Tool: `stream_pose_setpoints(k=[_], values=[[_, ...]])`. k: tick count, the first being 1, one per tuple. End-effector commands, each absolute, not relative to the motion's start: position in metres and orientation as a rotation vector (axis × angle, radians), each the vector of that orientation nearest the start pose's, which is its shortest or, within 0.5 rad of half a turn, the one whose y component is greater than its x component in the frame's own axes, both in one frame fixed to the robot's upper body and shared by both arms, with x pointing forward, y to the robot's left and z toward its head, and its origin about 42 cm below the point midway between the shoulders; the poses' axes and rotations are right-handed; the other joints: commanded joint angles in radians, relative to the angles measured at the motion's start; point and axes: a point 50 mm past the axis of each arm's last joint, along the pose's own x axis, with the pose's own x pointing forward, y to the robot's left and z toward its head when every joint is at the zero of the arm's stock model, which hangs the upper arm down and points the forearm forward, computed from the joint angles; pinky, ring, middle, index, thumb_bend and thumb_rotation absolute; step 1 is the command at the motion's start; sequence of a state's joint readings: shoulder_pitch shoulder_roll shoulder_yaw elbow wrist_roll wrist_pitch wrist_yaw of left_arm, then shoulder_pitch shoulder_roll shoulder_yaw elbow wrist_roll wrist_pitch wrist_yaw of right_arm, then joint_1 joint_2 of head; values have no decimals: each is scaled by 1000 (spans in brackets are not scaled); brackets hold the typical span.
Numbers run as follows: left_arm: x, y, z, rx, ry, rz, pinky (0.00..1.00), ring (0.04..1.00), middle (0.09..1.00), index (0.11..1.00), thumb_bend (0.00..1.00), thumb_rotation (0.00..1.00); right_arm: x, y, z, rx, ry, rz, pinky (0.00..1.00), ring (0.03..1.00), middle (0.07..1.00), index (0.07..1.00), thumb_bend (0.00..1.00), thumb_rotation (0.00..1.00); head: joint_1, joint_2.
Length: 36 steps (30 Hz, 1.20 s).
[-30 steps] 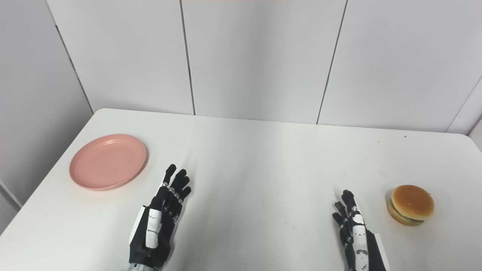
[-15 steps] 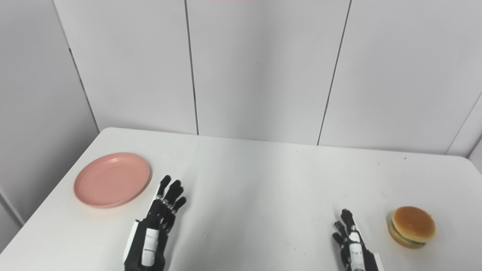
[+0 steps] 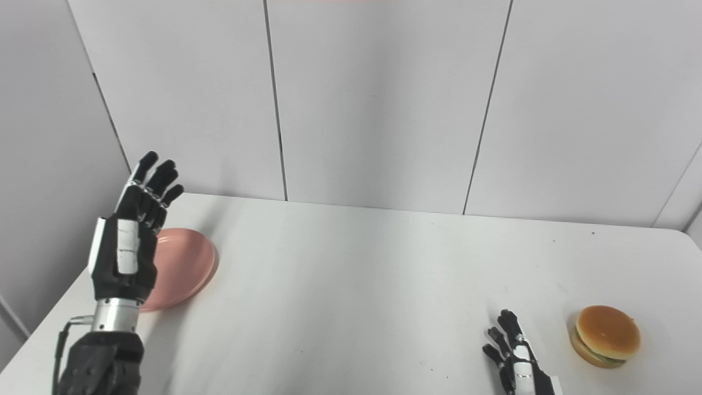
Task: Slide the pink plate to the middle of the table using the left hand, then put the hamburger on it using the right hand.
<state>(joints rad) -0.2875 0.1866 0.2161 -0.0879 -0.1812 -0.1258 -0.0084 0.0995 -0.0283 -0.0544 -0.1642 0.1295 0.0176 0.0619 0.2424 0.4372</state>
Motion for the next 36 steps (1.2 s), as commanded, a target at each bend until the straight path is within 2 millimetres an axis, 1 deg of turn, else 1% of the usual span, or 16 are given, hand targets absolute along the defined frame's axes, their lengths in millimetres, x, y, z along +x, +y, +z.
stream_pose_setpoints(k=[1, 4, 5, 9, 14, 15, 17, 19, 22, 24, 27, 29, 31, 33, 34, 36], values=[[367, 317, 262, 29, -599, 108, 882, 922, 898, 906, 914, 872, 241, -226, 96, 123, 13, -3, 882, 919, 952, 923, 809, 1000, -1, 7], [378, 337, 269, 41, -588, 121, 870, 922, 897, 906, 903, 859, 239, -226, 97, 118, 12, 0, 880, 922, 955, 925, 813, 1000, -2, 17], [380, 340, 271, 41, -586, 123, 870, 924, 896, 906, 902, 856, 239, -226, 97, 117, 12, 0, 880, 922, 956, 927, 817, 1000, -2, 17], [398, 369, 275, 36, -545, 154, 866, 930, 903, 907, 918, 849, 237, -226, 98, 118, 11, 0, 878, 921, 957, 926, 821, 1000, -1, 25], [411, 396, 271, 43, -503, 177, 913, 975, 949, 942, 907, 851, 237, -226, 99, 110, 6, 3, 868, 922, 960, 929, 809, 1000, 3, 30], [413, 400, 269, 53, -499, 183, 903, 973, 949, 944, 897, 863, 237, -226, 99, 109, 6, 3, 869, 922, 961, 930, 808, 1000, 3, 30], [419, 414, 263, 81, -464, 227, 880, 961, 942, 941, 893, 876, 237, -227, 99, 110, 6, 4, 873, 923, 962, 934, 806, 1000, 4, 35], [422, 422, 257, 80, -439, 252, 859, 949, 933, 937, 881, 889, 236, -227, 100, 111, 6, 5, 879, 925, 963, 937, 791, 1000, 3, 39], [430, 437, 242, 2, -381, 282, 879, 955, 938, 942, 885, 875, 235, -227, 101, 111, 5, 6, 879, 926, 960, 934, 781, 1000, 2, 42], [433, 443, 235, -24, -354, 302, 881, 953, 939, 939, 890, 877, 234, -227, 102, 109, 4, 5, 880, 926, 959, 933, 783, 1000, 2, 46], [435, 449, 224, -37, -324, 324, 879, 941, 934, 954, 870, 906, 234, -228, 103, 114, 4, 4, 884, 928, 960, 935, 787, 1000, 4, 53], [435, 454, 217, -36, -305, 337, 833, 934, 932, 960, 875, 918, 233, -228, 104, 113, 6, 4, 883, 926, 958, 933, 798, 1000, 3, 54], [435, 459, 211, -40, -288, 353, 824, 930, 932, 959, 875, 909, 233, -229, 104, 111, 7, 5, 883, 927, 961, 936, 803, 1000, 5, 57], [434, 462, 205, -55, -265, 378, 804, 913, 922, 931, 887, 886, 233, -229, 105, 106, 5, 7, 885, 929, 964, 940, 791, 1000, 5, 58], [434, 463, 202, -60, -256, 388, 814, 904, 917, 914, 884, 870, 233, -229, 105, 104, 5, 8, 885, 929, 964, 941, 787, 1000, 5, 58], [434, 465, 196, -44, -241, 393, 813, 899, 918, 914, 875, 875, 232, -229, 105, 107, 5, 8, 884, 927, 962, 937, 794, 1000, 4, 63]])
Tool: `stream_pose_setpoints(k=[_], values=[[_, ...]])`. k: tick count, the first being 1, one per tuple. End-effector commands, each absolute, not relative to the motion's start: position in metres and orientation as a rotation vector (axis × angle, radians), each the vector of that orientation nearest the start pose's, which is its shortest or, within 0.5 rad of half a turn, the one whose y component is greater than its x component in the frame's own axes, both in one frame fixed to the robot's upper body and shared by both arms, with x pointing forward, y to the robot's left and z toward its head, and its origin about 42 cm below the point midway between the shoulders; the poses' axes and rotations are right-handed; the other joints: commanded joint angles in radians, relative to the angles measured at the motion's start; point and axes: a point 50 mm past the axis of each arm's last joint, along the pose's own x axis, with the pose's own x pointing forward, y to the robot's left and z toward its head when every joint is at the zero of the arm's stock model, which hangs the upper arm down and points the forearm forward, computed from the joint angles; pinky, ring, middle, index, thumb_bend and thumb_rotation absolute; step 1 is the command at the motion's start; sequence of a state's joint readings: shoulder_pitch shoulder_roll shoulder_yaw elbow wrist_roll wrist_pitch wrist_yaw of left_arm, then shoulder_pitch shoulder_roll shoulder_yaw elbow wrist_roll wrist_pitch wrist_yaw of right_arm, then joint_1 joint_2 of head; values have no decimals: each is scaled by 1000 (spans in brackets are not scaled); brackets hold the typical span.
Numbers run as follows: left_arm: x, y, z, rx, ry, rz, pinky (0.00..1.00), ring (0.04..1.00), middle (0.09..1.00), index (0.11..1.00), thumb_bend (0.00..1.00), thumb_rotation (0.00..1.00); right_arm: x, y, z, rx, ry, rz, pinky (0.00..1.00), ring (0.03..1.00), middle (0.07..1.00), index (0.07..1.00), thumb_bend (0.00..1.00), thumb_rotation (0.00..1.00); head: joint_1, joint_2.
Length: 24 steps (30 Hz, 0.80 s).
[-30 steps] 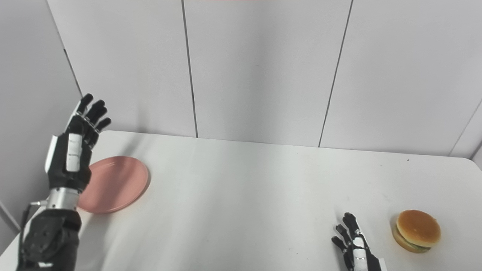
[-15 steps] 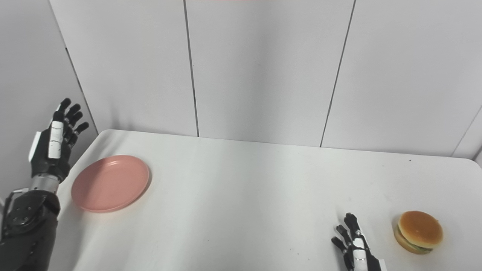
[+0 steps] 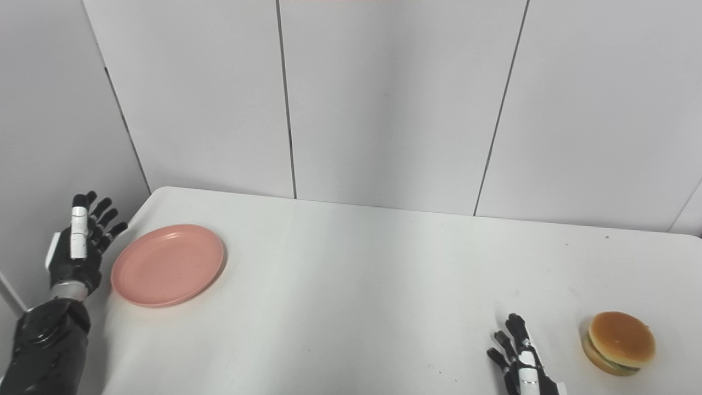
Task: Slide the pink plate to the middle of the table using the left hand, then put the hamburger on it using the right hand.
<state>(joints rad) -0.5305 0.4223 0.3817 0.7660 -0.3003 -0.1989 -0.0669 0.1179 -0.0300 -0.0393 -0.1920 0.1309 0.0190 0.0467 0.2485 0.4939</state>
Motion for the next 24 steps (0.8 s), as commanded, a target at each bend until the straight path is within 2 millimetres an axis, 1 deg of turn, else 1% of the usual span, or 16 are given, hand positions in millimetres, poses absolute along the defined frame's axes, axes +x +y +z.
stream_pose_setpoints(k=[1, 3, 5, 8, 11, 12, 16, 19, 21, 24], values=[[433, 465, 193, -41, -232, 396, 813, 898, 920, 916, 870, 879, 232, -230, 105, 107, 5, 8, 883, 926, 962, 936, 799, 1000, -2, 6], [433, 465, 187, -44, -216, 398, 808, 894, 909, 907, 863, 865, 232, -230, 106, 110, 5, 9, 885, 927, 964, 938, 798, 1000, -4, 11], [432, 462, 181, -45, -196, 396, 807, 891, 903, 914, 871, 861, 231, -230, 106, 111, 6, 6, 886, 926, 964, 936, 792, 1000, -5, 13], [429, 456, 171, -49, -174, 379, 817, 880, 911, 928, 857, 866, 230, -230, 107, 113, 5, 5, 879, 920, 961, 930, 793, 1000, -8, 19], [429, 448, 164, -52, -155, 359, 800, 881, 908, 918, 873, 861, 230, -229, 108, 113, 4, 6, 882, 922, 963, 935, 799, 1000, -11, 22], [430, 445, 162, -53, -151, 351, 780, 874, 906, 915, 881, 854, 230, -229, 108, 112, 3, 7, 881, 921, 964, 934, 801, 1000, -12, 22], [432, 434, 159, -71, -144, 315, 780, 865, 904, 916, 901, 840, 229, -227, 109, 113, 3, 8, 876, 918, 960, 929, 794, 1000, -18, 25], [433, 421, 159, -83, -144, 266, 771, 879, 924, 913, 872, 843, 229, -226, 109, 114, 2, 8, 881, 919, 962, 930, 786, 1000, -20, 27], [434, 415, 159, -87, -143, 248, 771, 883, 925, 912, 857, 840, 229, -226, 109, 114, 2, 9, 882, 918, 960, 926, 784, 1000, -21, 27], [434, 406, 160, -37, -148, 199, 756, 881, 927, 923, 867, 844, 229, -225, 110, 112, 6, 9, 880, 915, 960, 925, 794, 1000, -23, 29]])
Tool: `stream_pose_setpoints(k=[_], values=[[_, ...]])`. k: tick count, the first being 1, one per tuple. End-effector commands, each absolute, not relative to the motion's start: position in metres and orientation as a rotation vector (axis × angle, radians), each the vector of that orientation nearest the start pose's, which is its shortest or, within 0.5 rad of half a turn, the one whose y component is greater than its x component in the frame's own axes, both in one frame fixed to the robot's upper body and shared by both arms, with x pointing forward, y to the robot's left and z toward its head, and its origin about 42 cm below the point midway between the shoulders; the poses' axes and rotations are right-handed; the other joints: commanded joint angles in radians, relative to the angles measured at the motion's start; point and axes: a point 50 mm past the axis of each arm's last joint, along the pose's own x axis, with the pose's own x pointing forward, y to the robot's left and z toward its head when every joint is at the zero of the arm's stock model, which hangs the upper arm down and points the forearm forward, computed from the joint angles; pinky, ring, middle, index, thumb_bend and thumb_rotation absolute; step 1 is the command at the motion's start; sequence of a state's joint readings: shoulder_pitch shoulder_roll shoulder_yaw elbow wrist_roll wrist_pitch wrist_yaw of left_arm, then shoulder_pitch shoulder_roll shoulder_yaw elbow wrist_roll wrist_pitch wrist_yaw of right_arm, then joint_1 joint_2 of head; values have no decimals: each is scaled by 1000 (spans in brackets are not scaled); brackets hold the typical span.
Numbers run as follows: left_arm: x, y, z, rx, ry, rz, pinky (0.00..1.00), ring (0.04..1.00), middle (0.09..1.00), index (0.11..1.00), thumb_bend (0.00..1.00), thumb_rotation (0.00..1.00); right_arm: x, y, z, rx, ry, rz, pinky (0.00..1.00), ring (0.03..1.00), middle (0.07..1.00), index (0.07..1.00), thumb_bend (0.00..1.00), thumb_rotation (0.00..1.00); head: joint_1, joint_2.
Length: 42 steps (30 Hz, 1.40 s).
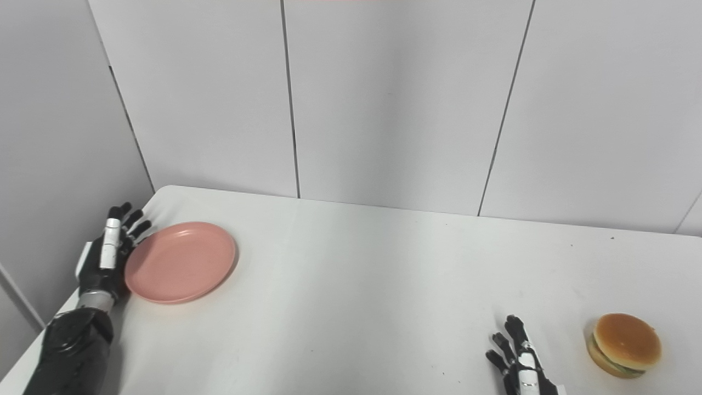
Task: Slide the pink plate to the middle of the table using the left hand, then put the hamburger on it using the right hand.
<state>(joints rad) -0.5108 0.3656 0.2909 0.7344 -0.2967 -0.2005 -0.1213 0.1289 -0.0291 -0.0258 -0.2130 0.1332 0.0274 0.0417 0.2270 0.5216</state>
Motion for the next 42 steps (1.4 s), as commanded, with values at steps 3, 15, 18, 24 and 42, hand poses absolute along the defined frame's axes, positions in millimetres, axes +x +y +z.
stream_pose_setpoints(k=[3, 15, 18, 24, 42], values=[[435, 400, 160, 1, -150, 155, 733, 891, 937, 935, 891, 844, 229, -224, 110, 112, 8, 11, 871, 909, 958, 925, 806, 1000, -2, 2], [438, 380, 161, -13, -136, 86, 711, 885, 929, 933, 906, 846, 228, -222, 109, 108, 9, 18, 872, 908, 955, 924, 813, 1000, -7, 4], [442, 372, 164, -21, -137, 62, 717, 890, 935, 936, 891, 845, 228, -222, 109, 111, 11, 17, 866, 904, 951, 920, 804, 1000, -9, 3], [453, 348, 170, -28, -136, -8, 701, 883, 933, 939, 895, 838, 228, -217, 108, 131, 11, 18, 855, 898, 947, 913, 797, 1000, -36, 6], [460, 251, 166, -37, -103, -243, 681, 864, 901, 935, 885, 826, 223, -202, 113, 114, 12, 38, 826, 884, 941, 914, 814, 1000, -113, 30]])
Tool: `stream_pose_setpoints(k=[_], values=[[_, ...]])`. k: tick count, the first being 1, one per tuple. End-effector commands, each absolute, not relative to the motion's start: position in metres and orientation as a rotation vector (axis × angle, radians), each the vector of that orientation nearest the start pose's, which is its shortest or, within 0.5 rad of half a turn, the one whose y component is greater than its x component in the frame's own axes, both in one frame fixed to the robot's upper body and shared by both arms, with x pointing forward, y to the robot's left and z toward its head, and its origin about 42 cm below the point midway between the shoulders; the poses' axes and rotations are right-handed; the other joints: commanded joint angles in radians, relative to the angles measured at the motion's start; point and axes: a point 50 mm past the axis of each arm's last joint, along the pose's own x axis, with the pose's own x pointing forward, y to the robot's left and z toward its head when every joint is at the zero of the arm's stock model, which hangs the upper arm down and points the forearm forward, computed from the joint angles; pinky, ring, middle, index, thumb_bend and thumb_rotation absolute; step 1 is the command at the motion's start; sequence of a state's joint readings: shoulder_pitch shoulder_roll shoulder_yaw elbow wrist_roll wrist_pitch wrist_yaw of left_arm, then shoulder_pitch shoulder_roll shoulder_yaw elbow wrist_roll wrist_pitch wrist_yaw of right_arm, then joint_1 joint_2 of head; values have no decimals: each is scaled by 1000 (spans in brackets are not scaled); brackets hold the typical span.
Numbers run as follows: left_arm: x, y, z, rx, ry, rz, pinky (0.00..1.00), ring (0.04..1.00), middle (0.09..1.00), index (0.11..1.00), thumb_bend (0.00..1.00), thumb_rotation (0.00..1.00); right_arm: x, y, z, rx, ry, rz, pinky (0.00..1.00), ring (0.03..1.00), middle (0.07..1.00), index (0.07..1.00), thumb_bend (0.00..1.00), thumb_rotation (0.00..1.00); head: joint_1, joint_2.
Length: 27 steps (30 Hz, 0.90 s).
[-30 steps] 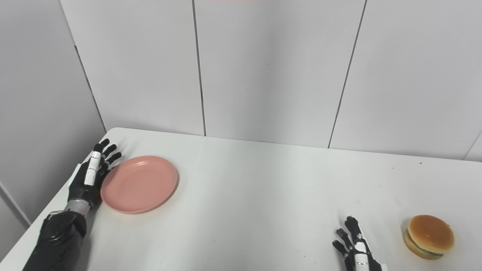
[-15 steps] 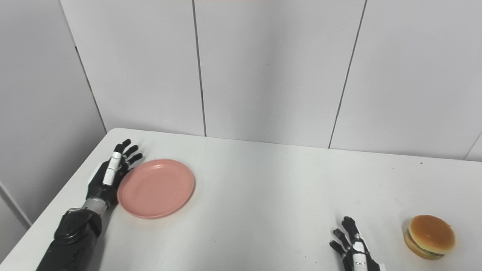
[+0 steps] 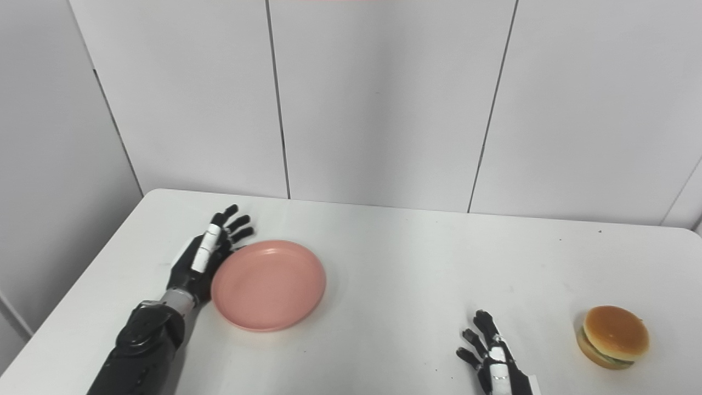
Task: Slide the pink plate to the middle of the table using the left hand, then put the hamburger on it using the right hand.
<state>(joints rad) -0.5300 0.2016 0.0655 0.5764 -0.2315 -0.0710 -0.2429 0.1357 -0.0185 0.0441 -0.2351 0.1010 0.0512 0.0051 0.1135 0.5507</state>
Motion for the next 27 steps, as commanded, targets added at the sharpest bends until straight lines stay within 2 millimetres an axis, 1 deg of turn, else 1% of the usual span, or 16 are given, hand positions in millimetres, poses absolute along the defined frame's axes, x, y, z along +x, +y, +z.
stream_pose_setpoints(k=[1, 5, 10, 11, 12, 16, 18, 19, 22, 23, 26, 27], values=[[459, 247, 165, -37, -101, -253, 684, 863, 901, 933, 886, 826, 223, -201, 114, 113, 12, 38, 825, 884, 941, 914, 814, 1000, -2, 1], [460, 225, 163, -55, -95, -294, 674, 862, 902, 933, 899, 816, 222, -199, 115, 117, 14, 33, 829, 878, 936, 911, 815, 1000, -13, 5], [462, 203, 165, -91, -88, -316, 671, 845, 886, 924, 906, 805, 222, -196, 117, 120, 16, 24, 826, 871, 928, 905, 830, 1000, -37, 13], [463, 200, 165, -100, -87, -324, 692, 852, 899, 932, 905, 807, 222, -195, 117, 119, 15, 24, 822, 869, 928, 905, 826, 1000, -37, 13], [463, 194, 165, -116, -87, -332, 699, 854, 904, 935, 905, 807, 222, -194, 117, 118, 13, 25, 820, 869, 928, 905, 825, 1000, -52, 15], [461, 174, 165, -197, -79, -320, 742, 870, 902, 934, 912, 797, 222, -188, 118, 120, 12, 25, 816, 867, 925, 901, 815, 1000, -91, 21], [460, 168, 164, -213, -73, -317, 739, 877, 903, 933, 918, 802, 222, -185, 119, 120, 11, 25, 816, 866, 924, 901, 811, 1000, -105, 23], [459, 164, 163, -219, -69, -319, 737, 878, 903, 932, 917, 804, 222, -182, 120, 118, 11, 25, 815, 866, 924, 901, 813, 1000, -128, 27], [456, 154, 161, -218, -64, -333, 724, 879, 904, 935, 911, 822, 222, -177, 121, 105, 10, 26, 811, 867, 926, 902, 826, 1000, -149, 29], [454, 151, 160, -213, -64, -340, 721, 878, 905, 936, 910, 826, 222, -174, 122, 105, 9, 26, 811, 867, 926, 902, 829, 1000, -166, 31], [452, 147, 159, -210, -62, -351, 715, 867, 900, 947, 889, 848, 223, -168, 123, 104, 10, 25, 818, 869, 928, 904, 817, 1000, -187, 34], [451, 146, 158, -214, -58, -354, 718, 865, 901, 948, 889, 847, 223, -166, 123, 104, 10, 24, 817, 870, 929, 904, 818, 1000, -204, 35]])
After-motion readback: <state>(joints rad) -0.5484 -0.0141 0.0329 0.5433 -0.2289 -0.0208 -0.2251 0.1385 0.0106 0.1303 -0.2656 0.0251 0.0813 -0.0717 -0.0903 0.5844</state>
